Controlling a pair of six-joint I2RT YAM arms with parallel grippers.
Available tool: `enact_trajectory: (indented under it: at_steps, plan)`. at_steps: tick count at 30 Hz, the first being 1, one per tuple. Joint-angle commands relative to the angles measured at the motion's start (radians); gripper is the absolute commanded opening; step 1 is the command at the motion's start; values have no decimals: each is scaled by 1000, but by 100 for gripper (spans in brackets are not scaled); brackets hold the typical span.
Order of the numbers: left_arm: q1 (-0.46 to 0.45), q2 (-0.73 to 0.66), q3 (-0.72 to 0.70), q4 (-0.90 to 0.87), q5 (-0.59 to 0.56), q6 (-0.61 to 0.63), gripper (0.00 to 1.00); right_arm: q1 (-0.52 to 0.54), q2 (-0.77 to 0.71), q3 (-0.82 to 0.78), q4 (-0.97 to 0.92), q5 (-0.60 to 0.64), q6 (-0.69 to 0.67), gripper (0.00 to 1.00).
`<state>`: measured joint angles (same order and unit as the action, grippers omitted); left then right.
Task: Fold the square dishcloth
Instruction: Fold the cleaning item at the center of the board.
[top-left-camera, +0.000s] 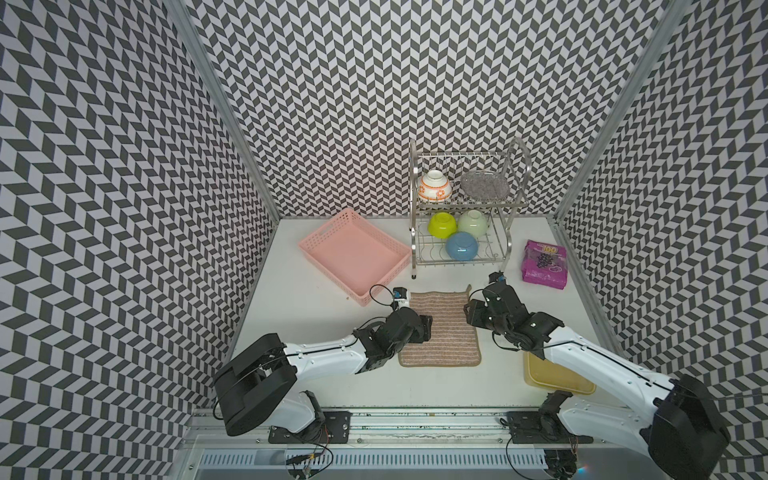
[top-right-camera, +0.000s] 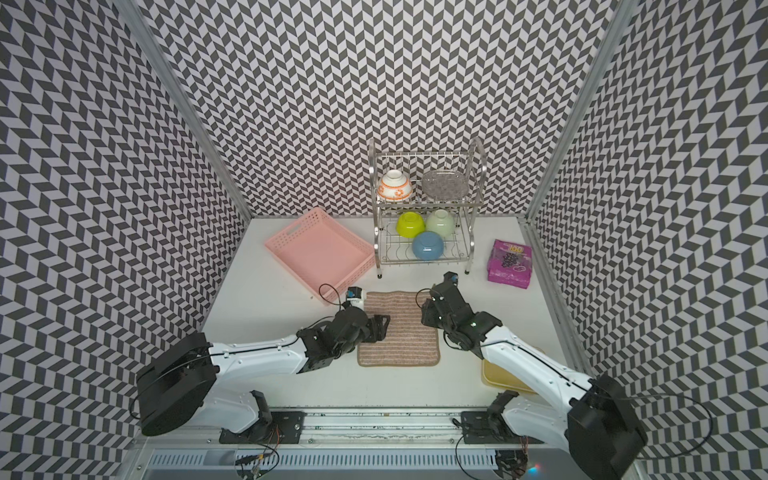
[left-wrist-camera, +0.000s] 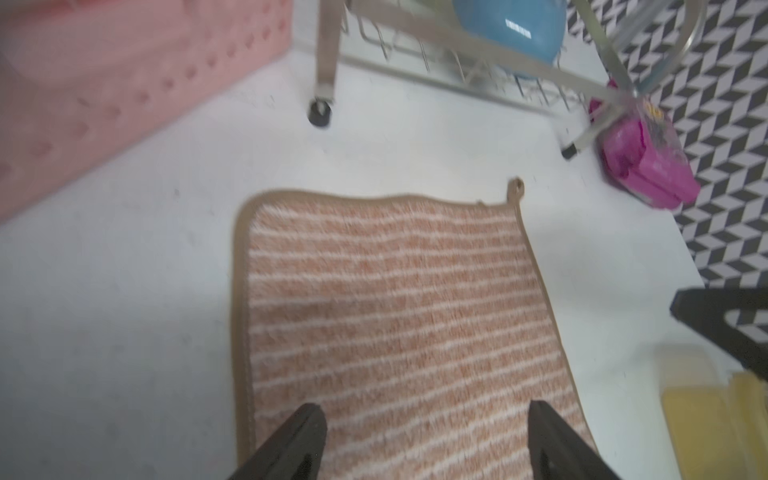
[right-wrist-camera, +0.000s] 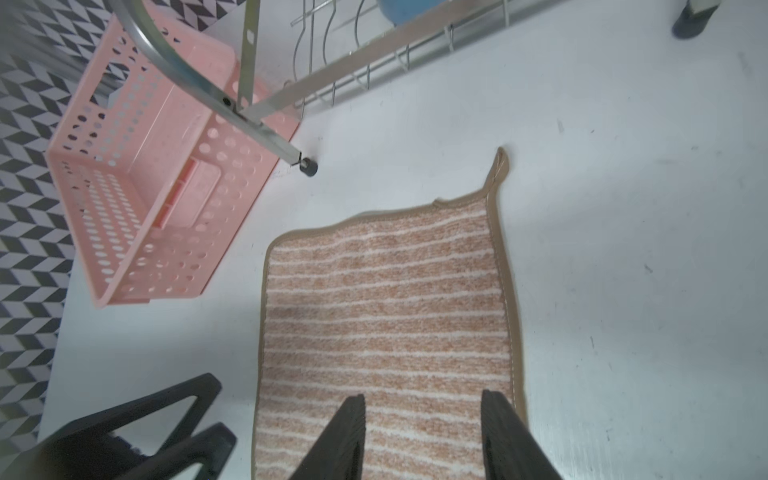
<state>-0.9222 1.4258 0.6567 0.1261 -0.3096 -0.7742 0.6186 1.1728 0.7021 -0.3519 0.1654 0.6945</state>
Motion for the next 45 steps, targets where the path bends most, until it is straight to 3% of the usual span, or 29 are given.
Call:
enact_trajectory:
  at_steps: [1, 12, 23, 33, 38, 45]
  plan:
    - [73, 37, 62, -78, -28, 71, 78, -22, 72, 49, 41, 108, -47, 47]
    - [233, 307, 270, -112, 43, 191, 62, -139, 288, 167, 126, -3, -110, 47]
    - [274, 446, 367, -155, 68, 270, 60, -183, 401, 208, 157, -42, -140, 47]
    - [288, 495, 384, -166, 93, 299, 53, -205, 454, 215, 176, -65, -146, 47]
    - [288, 494, 378, -173, 105, 301, 39, -215, 491, 225, 184, -78, -148, 47]
    - [288, 449, 359, -181, 118, 317, 47, -221, 529, 237, 194, -84, -147, 47]
